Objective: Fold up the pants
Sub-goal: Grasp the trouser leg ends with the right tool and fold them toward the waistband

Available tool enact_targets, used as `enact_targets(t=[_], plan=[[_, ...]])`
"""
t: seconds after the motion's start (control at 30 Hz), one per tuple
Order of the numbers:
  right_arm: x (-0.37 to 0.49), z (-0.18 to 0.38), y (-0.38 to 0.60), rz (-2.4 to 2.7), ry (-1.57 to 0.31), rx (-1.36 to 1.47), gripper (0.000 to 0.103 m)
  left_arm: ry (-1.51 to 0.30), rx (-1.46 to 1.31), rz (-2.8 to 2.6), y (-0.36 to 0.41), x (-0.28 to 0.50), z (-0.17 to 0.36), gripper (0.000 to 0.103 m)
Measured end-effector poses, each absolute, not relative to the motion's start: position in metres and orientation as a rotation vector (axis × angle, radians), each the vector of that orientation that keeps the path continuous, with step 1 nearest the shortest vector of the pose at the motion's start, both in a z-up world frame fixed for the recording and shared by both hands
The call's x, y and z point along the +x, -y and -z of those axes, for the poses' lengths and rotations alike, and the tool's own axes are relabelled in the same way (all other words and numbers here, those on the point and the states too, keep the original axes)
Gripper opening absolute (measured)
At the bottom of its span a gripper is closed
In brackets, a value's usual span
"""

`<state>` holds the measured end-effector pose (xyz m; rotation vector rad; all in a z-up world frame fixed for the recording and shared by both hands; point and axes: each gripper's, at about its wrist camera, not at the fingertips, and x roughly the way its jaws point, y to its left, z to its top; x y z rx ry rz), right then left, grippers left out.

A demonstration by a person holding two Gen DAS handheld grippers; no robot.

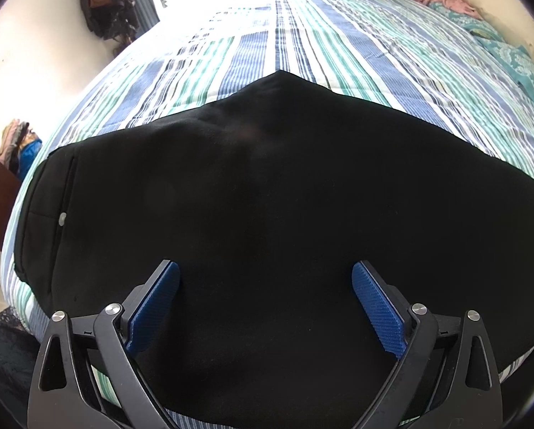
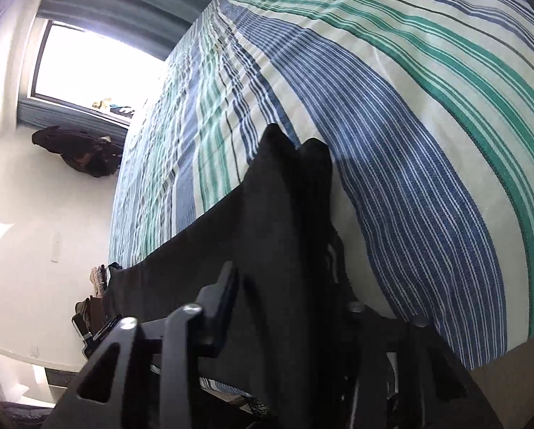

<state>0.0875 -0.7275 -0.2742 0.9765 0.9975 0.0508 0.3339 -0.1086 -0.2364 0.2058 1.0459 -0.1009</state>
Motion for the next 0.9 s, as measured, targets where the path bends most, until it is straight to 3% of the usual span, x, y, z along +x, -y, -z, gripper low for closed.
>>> enact_targets(t=[0.3,0.5,0.7,0.73,0.77,0.8,0.87,0.9], plan=[[0.098,0.211,0.634,-0.388,-0.768,1.111,0.014,-1.030,0.157,0.127,0.094,0.326,0.236,0.098],[0.153,0.190,0.484,-0.573,-0.755,1.104,0.014,-1.021,0.097,0.145,0.077,0.324,0.230,0.098],[0.226,0.192,0.321,-0.527,-0.826,0.838,0.014,-1.014,-0.033,0.115,0.041,0.322,0.220,0.098],[0.236,0.196,0.294,-0.509,-0.855,0.766,0.016,-1.014,-0.054,0.112,0.036,0.322,0.220,0.098],[0.244,0.201,0.268,-0.482,-0.893,0.682,0.025,-1.013,-0.066,0.111,0.032,0.322,0.219,0.098],[0.250,0.207,0.245,-0.450,-0.939,0.587,0.046,-1.012,-0.069,0.110,0.030,0.322,0.219,0.098],[0.253,0.214,0.207,-0.453,-0.987,0.445,0.069,-1.007,-0.065,0.109,0.028,0.321,0.219,0.098],[0.249,0.211,0.195,-0.474,-0.975,0.401,0.069,-1.005,-0.066,0.110,0.028,0.320,0.218,0.098]])
